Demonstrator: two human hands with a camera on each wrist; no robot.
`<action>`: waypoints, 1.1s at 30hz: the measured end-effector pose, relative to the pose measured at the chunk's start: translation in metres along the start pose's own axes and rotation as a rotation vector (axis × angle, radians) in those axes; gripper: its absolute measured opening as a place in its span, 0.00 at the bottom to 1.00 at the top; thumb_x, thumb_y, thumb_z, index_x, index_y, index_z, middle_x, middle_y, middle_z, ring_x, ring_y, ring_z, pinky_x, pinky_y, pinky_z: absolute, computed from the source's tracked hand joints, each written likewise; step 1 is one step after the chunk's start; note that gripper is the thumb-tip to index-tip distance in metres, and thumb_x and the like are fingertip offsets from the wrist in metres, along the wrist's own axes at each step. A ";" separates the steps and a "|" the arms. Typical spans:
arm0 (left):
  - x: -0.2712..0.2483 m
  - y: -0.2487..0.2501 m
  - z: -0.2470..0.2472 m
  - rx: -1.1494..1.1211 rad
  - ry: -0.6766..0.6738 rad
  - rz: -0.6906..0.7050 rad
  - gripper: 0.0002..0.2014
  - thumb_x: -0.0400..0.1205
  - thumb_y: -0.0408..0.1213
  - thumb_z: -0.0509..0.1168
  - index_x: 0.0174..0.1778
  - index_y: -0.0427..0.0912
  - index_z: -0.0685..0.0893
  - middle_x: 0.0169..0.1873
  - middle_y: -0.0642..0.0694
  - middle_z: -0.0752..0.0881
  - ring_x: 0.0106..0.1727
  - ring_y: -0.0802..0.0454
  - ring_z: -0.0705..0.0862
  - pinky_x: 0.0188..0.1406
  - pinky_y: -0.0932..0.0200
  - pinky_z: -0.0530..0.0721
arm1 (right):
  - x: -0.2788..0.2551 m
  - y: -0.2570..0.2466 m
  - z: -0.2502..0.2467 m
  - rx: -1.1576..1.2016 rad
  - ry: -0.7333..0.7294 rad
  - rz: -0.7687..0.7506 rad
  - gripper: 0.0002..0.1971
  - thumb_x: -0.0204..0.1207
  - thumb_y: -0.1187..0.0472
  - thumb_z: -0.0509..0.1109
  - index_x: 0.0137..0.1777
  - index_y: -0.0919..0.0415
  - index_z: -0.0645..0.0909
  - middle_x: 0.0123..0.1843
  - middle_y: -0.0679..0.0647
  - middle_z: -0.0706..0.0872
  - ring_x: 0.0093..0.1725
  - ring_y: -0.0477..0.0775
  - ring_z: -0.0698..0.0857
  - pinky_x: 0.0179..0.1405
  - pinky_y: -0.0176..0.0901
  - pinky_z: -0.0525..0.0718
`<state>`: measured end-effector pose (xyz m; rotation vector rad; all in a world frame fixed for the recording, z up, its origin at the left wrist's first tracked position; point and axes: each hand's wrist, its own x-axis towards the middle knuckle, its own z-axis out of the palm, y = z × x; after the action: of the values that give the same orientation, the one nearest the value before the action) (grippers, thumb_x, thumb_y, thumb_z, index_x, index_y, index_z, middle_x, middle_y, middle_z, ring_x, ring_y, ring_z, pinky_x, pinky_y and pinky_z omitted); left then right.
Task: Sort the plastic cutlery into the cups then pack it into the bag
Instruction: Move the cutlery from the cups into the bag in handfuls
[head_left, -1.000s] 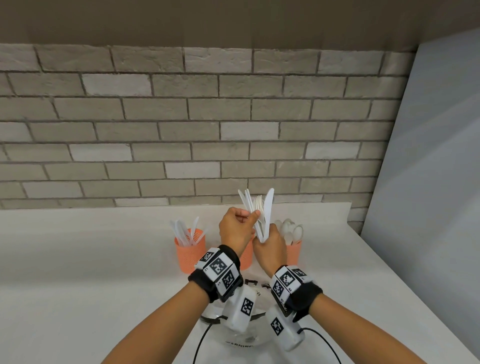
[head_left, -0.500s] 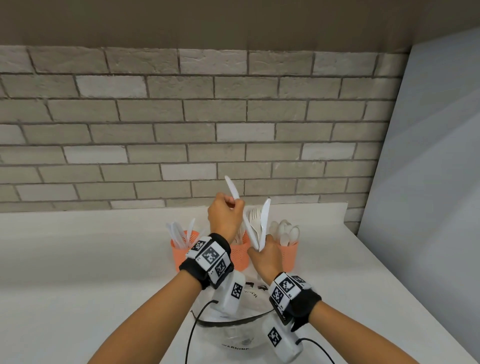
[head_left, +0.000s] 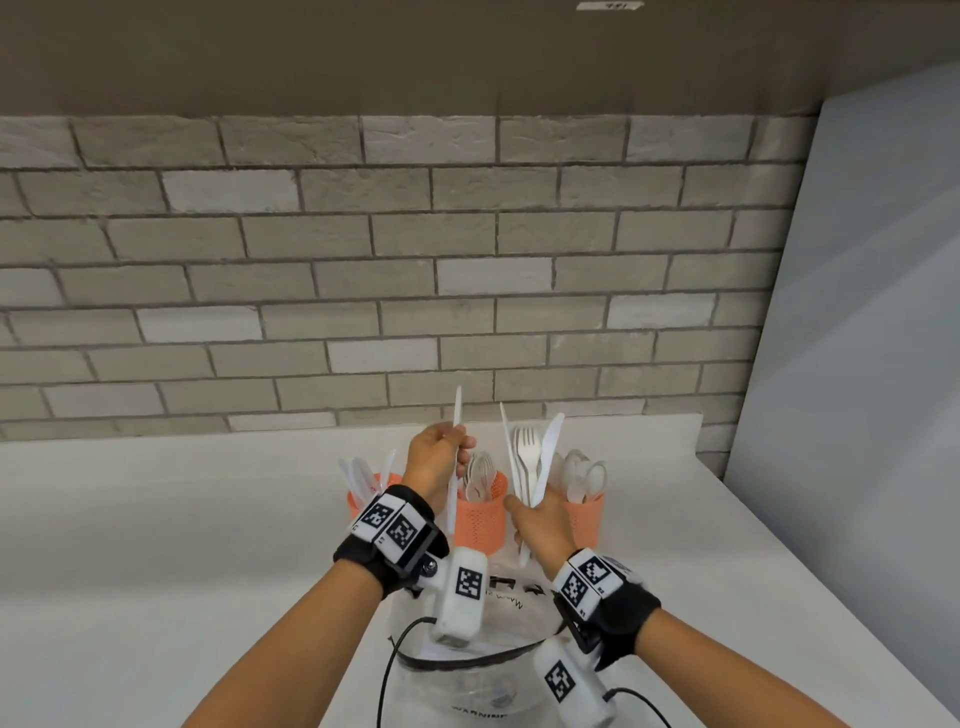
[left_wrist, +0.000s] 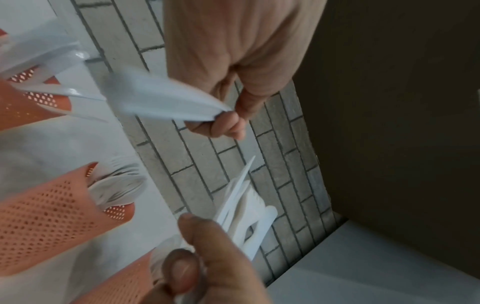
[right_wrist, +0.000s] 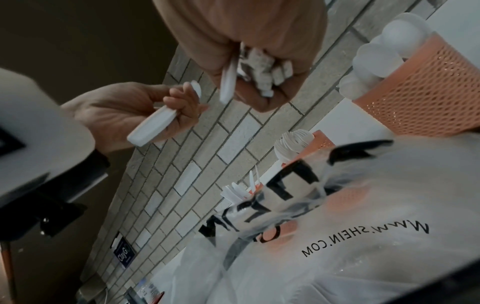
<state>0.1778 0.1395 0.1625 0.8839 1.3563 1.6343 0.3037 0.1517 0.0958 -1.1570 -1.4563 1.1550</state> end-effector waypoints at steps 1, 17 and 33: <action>0.000 -0.003 0.000 0.033 -0.015 -0.030 0.07 0.84 0.31 0.59 0.40 0.39 0.77 0.29 0.45 0.76 0.23 0.56 0.70 0.15 0.71 0.71 | 0.000 0.000 0.000 0.007 -0.002 -0.006 0.03 0.77 0.68 0.65 0.48 0.62 0.79 0.37 0.57 0.83 0.33 0.52 0.80 0.31 0.40 0.79; -0.003 -0.018 0.022 0.178 -0.008 -0.068 0.08 0.79 0.41 0.69 0.43 0.39 0.81 0.25 0.47 0.73 0.10 0.62 0.66 0.10 0.72 0.62 | 0.003 0.002 0.005 -0.007 -0.029 -0.040 0.10 0.77 0.71 0.65 0.57 0.64 0.79 0.49 0.65 0.86 0.42 0.56 0.84 0.37 0.38 0.83; 0.014 -0.025 0.028 0.288 0.192 0.047 0.10 0.82 0.35 0.59 0.53 0.32 0.76 0.39 0.40 0.80 0.44 0.41 0.80 0.48 0.50 0.79 | 0.003 0.000 0.008 0.045 -0.188 -0.053 0.15 0.80 0.58 0.66 0.56 0.70 0.73 0.26 0.56 0.74 0.12 0.41 0.72 0.12 0.31 0.71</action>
<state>0.2007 0.1661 0.1430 0.9483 1.7477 1.6165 0.2956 0.1534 0.0950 -0.9942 -1.5846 1.2807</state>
